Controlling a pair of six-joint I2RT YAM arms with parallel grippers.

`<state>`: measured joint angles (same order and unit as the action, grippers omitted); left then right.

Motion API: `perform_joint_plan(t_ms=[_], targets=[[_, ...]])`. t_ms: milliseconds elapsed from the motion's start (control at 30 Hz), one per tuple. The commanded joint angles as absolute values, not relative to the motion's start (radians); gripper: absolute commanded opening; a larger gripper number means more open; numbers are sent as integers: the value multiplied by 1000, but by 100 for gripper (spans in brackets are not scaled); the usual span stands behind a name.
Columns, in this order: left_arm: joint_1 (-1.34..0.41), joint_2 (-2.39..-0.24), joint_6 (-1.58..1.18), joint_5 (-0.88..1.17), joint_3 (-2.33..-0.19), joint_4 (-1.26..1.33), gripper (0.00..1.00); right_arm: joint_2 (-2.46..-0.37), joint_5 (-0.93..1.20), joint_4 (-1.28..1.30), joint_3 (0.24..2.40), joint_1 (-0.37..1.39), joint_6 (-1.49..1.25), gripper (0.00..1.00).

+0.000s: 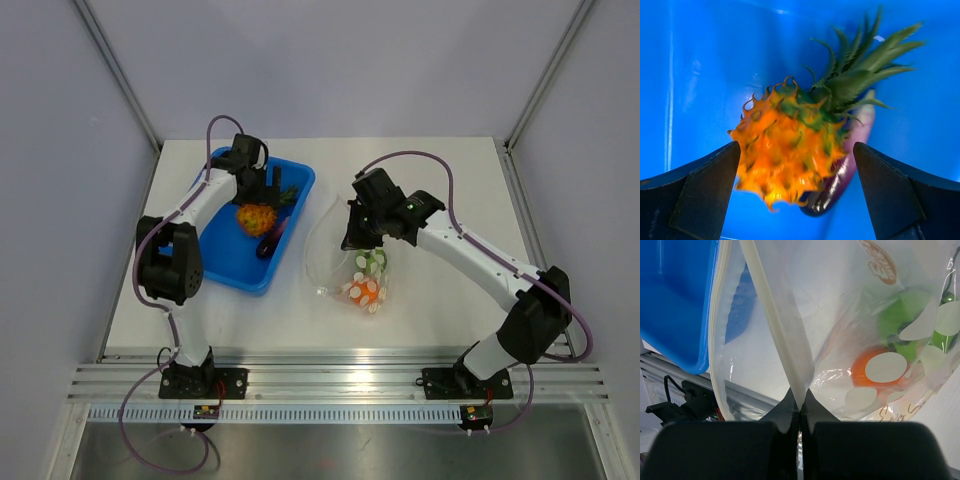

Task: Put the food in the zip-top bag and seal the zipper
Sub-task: Move the fake fruit to the bin.

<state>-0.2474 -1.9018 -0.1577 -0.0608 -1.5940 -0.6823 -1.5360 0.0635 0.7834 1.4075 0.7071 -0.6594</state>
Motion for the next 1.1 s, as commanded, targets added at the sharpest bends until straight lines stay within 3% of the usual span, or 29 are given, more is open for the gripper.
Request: perform_joint_plan(t_ms=[0,167,467,633,1067], targets=[[-230,-1933,-155,-66,-1640,-716,98,-1558,55,782,1463,707,-660,0],[-187,-1887,-227,-95,-1597,-748,93,-1569,67,778,1465,707,-660,0],[-178,-1660,-413,-231,-1316,-741,93,-1559,75,756,1431,707,-653,0],[-232,-1471,-326,-279,-1278,-672,99,-1568,87,744,1428,706,-652,0],[-271,-1788,-54,-179,-1569,-772,94,-1534,87,733,1401,706,-660,0]])
